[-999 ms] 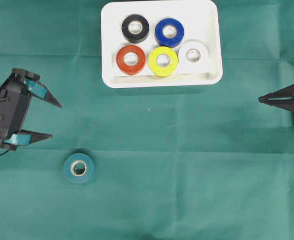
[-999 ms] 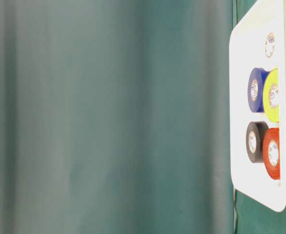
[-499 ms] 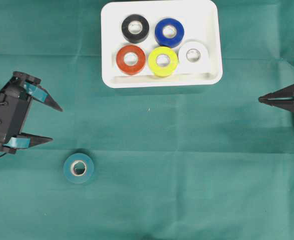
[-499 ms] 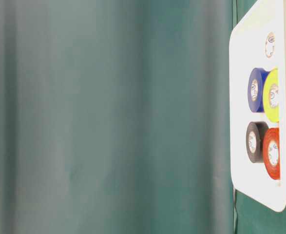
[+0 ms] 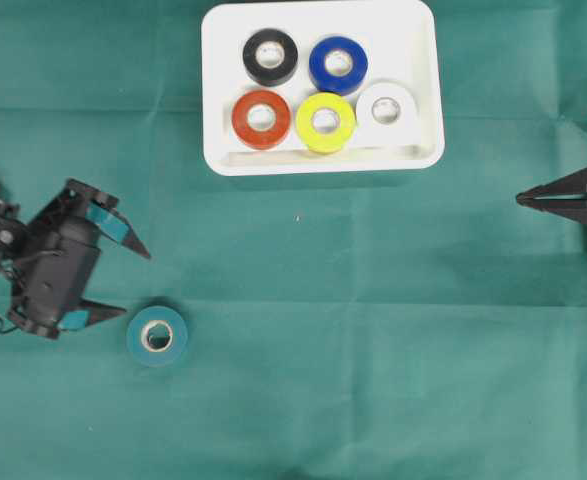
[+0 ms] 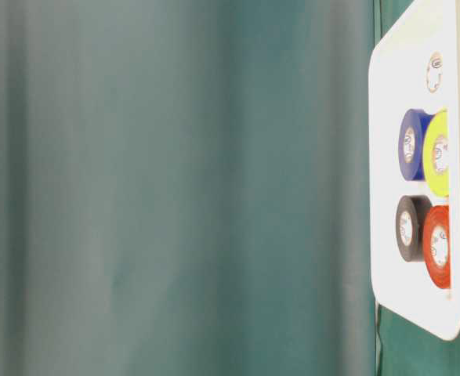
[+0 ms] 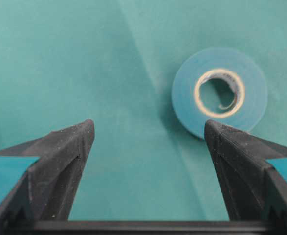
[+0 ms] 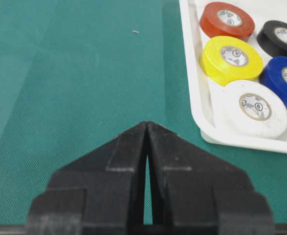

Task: Put the tape into the white case with the left arm.
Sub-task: 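Lower the left gripper onto the teal tape and grasp it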

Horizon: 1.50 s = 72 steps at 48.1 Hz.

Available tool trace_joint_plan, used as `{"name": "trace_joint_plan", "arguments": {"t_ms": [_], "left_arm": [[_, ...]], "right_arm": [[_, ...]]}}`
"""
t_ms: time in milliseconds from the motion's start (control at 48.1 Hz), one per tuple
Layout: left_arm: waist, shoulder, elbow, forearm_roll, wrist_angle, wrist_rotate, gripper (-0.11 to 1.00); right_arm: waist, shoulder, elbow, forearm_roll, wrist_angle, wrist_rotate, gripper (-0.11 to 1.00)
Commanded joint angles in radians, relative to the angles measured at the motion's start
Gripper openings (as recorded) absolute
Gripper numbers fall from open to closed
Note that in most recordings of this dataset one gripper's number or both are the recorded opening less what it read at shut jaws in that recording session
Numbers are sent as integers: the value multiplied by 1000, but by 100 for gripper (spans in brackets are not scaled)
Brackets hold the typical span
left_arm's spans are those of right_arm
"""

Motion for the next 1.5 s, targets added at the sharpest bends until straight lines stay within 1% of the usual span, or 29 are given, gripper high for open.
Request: {"name": "trace_joint_plan", "arguments": {"t_ms": [0,146,458,915,1103,1290,1352,1394,1477], "left_arm": [[-11,46,-40,-2,-8,-20,92],[-17,115,-64,-2,-8,-43,92],[-40,218,-117,-3,-61,-43,92],[-44,330,-146,-2,-63,-43,92],[-44,391,-176,-2,-63,-38,92],[-46,405,-181,-2,-63,-37,91],[-44,403,-179,-2,-63,-37,87],[-44,403,-181,-2,-61,-37,82],[-44,402,-184,-2,-57,-37,65]], "right_arm": [[-2,8,-12,-2,-11,0,-9],[0,8,-11,-2,-9,0,-9],[-2,8,-11,0,-9,0,-9],[0,8,-12,-2,-9,0,-9],[0,8,-11,-2,-9,0,-9],[-2,8,-11,-2,-9,0,-9],[-2,8,-11,-2,-9,0,-9],[0,8,-11,-2,-9,0,-9],[-2,8,-12,-2,-9,0,-9]]}}
